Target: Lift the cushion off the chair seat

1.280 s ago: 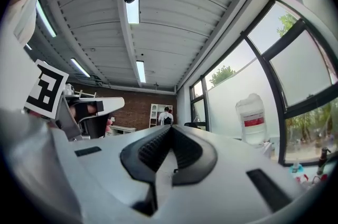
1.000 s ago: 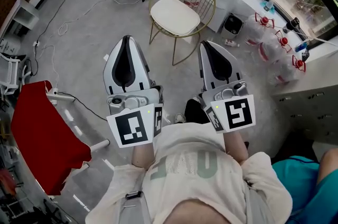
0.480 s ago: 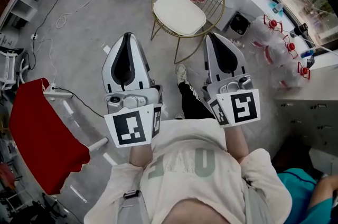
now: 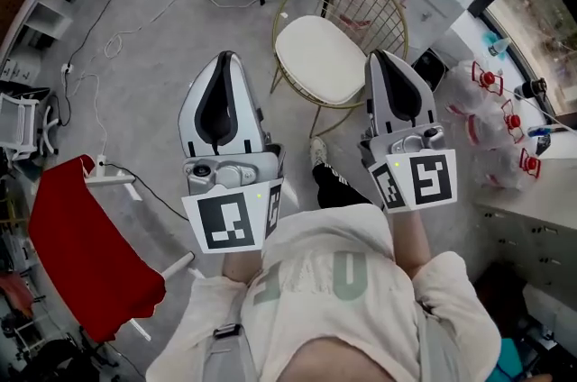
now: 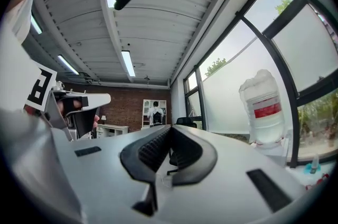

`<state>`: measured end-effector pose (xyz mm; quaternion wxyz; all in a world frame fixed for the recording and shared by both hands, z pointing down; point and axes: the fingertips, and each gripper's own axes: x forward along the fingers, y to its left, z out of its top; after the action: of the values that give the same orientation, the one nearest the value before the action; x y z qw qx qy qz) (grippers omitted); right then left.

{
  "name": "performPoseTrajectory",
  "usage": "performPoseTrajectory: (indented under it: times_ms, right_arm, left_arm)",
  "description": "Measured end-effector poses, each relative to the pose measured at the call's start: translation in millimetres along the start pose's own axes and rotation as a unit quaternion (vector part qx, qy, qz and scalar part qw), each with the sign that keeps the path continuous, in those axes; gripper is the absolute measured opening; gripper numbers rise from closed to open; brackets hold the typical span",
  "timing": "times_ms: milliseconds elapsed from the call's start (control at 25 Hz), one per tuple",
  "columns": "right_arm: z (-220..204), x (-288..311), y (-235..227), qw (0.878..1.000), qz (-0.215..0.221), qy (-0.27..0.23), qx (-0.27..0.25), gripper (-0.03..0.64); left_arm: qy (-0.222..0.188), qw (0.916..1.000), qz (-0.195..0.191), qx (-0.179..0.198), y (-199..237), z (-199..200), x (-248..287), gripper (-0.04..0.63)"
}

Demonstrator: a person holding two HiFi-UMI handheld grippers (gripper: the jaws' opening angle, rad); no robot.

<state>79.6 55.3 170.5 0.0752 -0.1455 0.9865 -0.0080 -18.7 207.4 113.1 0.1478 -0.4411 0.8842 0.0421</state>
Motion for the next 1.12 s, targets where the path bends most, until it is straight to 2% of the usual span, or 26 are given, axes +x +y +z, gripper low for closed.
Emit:
performPoseTrajectory:
  times_ms: [280, 600, 760, 1120]
  right_arm:
    - [-6, 107, -59, 1.0, 0.003, 0.003, 0.001, 0.017]
    - [-15, 167, -73, 1.0, 0.004, 0.014, 0.009, 0.017]
    - [-13, 182, -80, 1.0, -0.012, 0.011, 0.014, 0.017]
    - [-1, 201, -95, 0.997, -0.07, -0.008, 0.003, 0.017]
  left_arm:
    - [-0.012, 0.9999, 0.008, 0.007, 20, -21, 113, 0.014]
    - [-0.002, 1.0, 0.003, 0.0, 36, -41, 173, 0.014]
    - [-0.001, 0.9997, -0.017, -0.016, 39, -52, 199, 0.014]
    - [-0.024, 0.9945, -0.092, -0.042, 32, -57, 255, 0.014]
